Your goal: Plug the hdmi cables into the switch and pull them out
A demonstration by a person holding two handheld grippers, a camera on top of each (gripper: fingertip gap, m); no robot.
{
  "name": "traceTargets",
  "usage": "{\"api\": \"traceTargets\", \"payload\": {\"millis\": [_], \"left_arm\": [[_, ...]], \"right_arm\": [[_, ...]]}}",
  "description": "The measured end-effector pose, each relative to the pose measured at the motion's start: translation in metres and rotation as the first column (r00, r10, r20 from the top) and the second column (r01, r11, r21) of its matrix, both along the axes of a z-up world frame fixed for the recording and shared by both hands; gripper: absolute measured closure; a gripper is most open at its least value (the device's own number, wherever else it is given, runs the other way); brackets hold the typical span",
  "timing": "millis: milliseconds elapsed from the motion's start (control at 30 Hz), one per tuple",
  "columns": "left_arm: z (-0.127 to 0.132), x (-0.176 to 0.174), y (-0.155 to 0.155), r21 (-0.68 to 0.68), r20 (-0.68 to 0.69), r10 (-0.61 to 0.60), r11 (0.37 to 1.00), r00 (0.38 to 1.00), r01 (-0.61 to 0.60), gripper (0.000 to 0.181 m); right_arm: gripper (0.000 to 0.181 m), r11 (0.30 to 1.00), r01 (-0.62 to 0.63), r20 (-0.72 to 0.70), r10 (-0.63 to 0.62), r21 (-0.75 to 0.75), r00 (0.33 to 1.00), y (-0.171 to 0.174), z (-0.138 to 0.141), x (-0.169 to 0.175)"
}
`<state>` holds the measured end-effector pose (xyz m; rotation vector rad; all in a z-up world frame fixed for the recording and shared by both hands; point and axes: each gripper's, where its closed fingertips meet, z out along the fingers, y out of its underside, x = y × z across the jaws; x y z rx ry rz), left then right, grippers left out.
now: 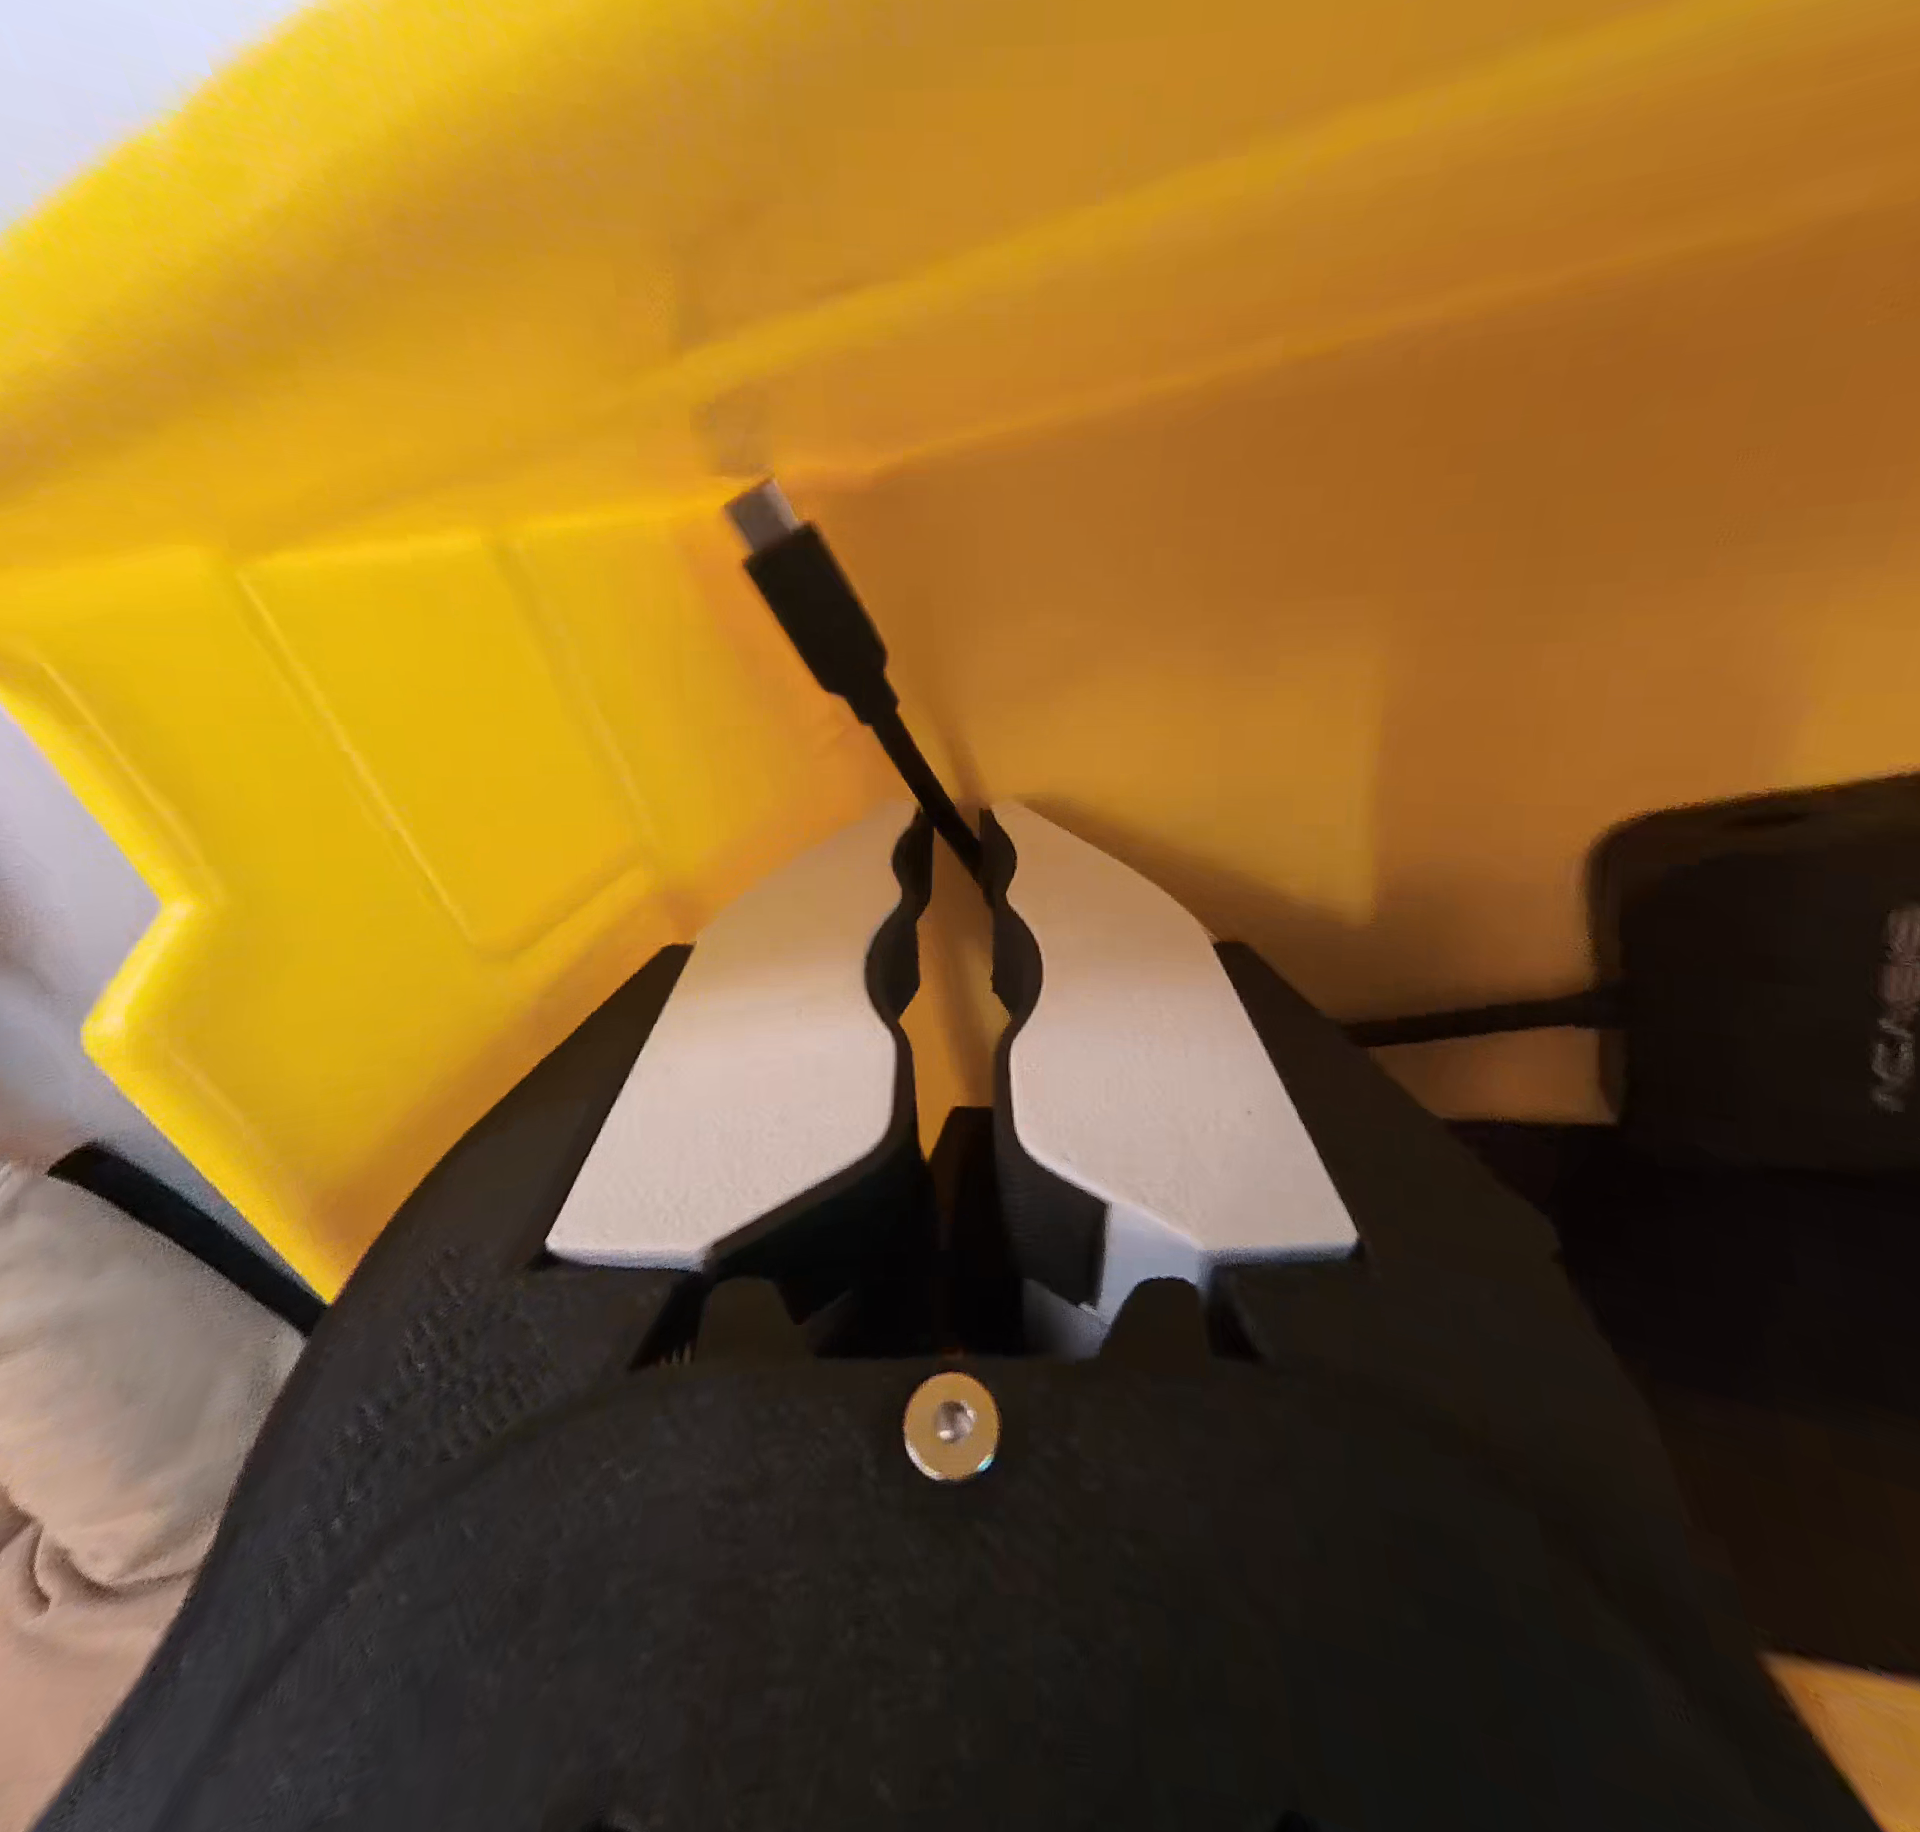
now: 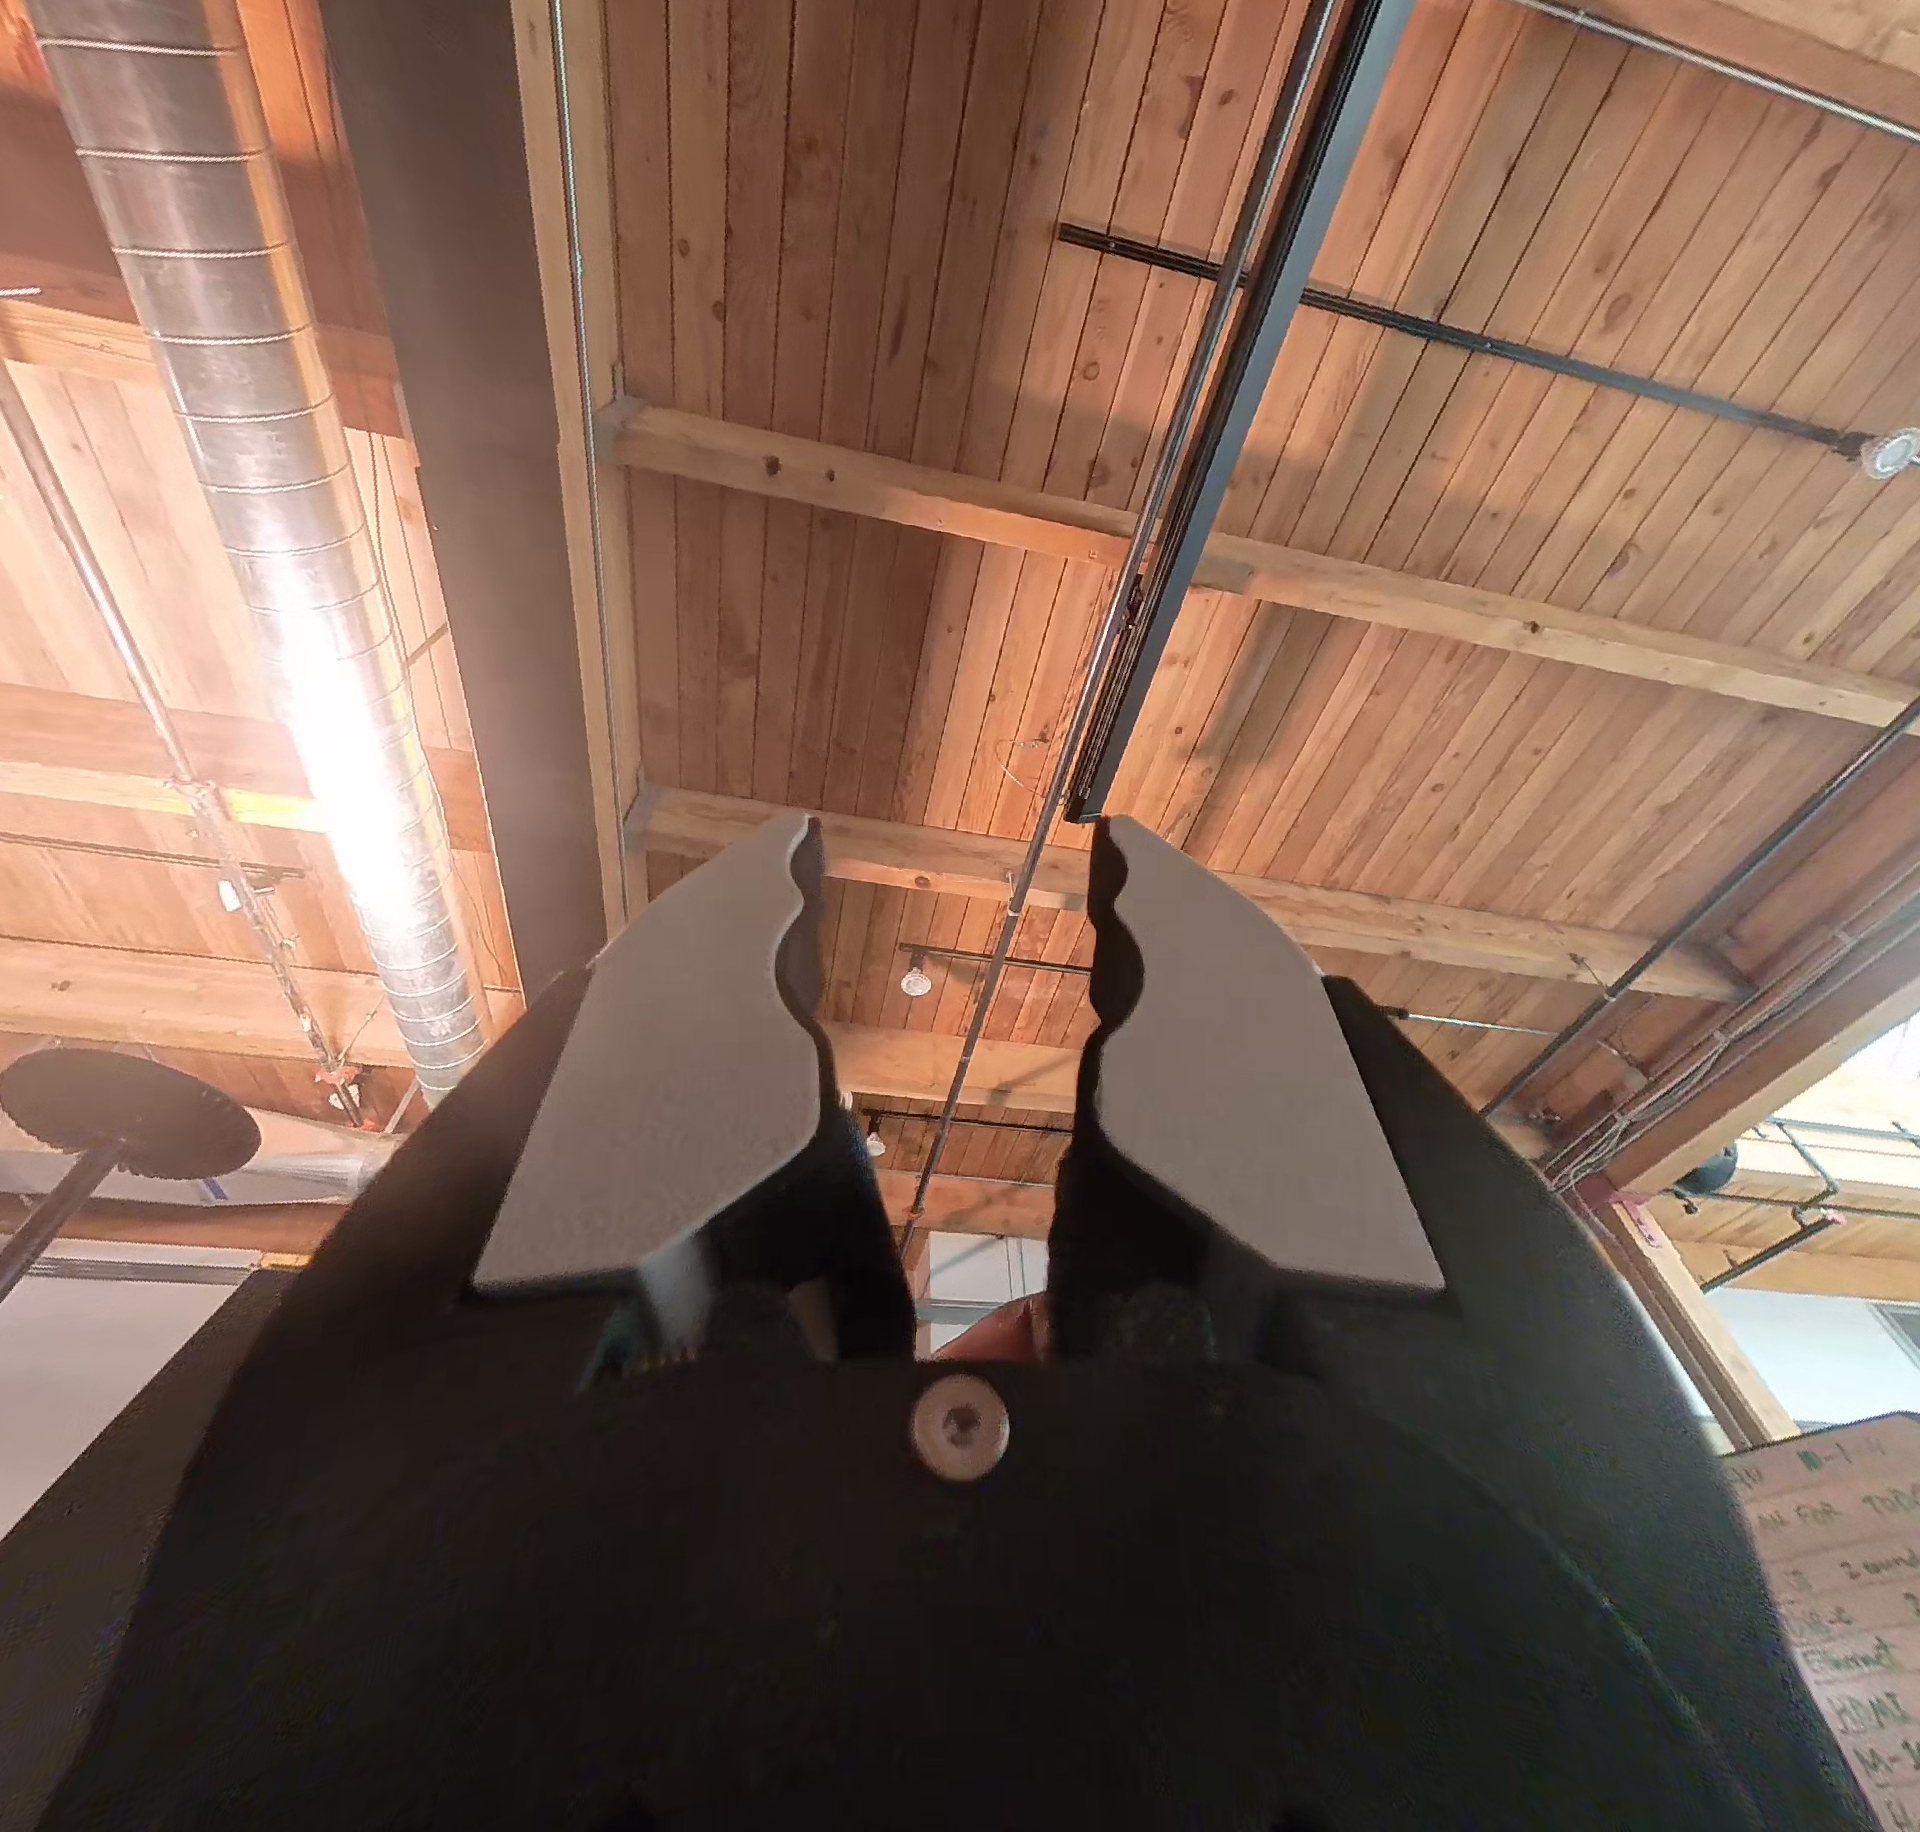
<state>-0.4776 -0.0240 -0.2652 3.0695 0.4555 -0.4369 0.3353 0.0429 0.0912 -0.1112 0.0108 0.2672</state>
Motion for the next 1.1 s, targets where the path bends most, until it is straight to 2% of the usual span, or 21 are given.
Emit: {"api": "traceTargets", "payload": {"millis": [100, 233, 433, 600, 700, 767, 833, 900, 1000, 1033, 1100], "left_arm": [[0.025, 0.004, 0.01, 0.139, -0.022, -0.033, 0.99, 0.999, 0.036, 0.175], [0.088, 0.018, 0.028, 0.362, -0.102, -0.085, 0.925, 0.991, 0.116, 0.177], [0.177, 0.062, 0.051, 0.548, -0.28, -0.187, 0.774, 0.941, 0.317, 0.178], [0.245, 0.097, 0.058, 0.6, -0.495, -0.18, 0.637, 0.85, 0.484, 0.178], [0.281, 0.129, 0.059, 0.642, -0.555, -0.184, 0.526, 0.812, 0.558, 0.178], [0.303, 0.158, 0.06, 0.677, -0.577, -0.203, 0.423, 0.791, 0.602, 0.178], [0.323, 0.187, 0.058, 0.696, -0.603, -0.22, 0.324, 0.767, 0.64, 0.178], [0.337, 0.216, 0.058, 0.703, -0.626, -0.235, 0.241, 0.743, 0.669, 0.177], [0.35, 0.264, 0.063, 0.701, -0.655, -0.279, 0.124, 0.703, 0.702, 0.178], [0.352, 0.28, 0.065, 0.697, -0.665, -0.297, 0.083, 0.686, 0.712, 0.178], [0.355, 0.311, 0.068, 0.679, -0.689, -0.326, 0.02, 0.647, 0.734, 0.178]], "right_arm": [[0.133, 1.0, -0.013, -0.017, 0.013, 0.004, 1.0, 0.0, -0.001, 0.004], [0.133, 0.999, -0.039, -0.023, 0.039, 0.003, 0.999, 0.001, -0.001, 0.003], [0.134, 0.998, -0.064, 0.012, 0.064, -0.003, 0.998, -0.005, 0.003, -0.006], [0.135, 0.982, -0.154, 0.112, 0.167, -0.11, 0.98, 0.009, 0.008, -0.028], [0.144, 0.948, -0.199, 0.257, 0.263, -0.248, 0.93, 0.024, 0.007, -0.061], [0.141, 0.894, -0.213, 0.349, 0.36, -0.395, 0.865, 0.04, 0.0, -0.09], [0.138, 0.822, -0.21, 0.425, 0.471, -0.53, 0.773, 0.051, -0.015, -0.122], [0.126, 0.756, -0.229, 0.506, 0.599, -0.613, 0.62, 0.046, -0.033, -0.16], [0.101, 0.63, -0.238, 0.561, 0.771, -0.739, 0.301, 0.023, -0.071, -0.217], [0.096, 0.598, -0.227, 0.556, 0.8, -0.769, 0.224, 0.015, -0.081, -0.232], [0.092, 0.555, -0.227, 0.54, 0.832, -0.801, 0.127, 0.001, -0.093, -0.258]]}}
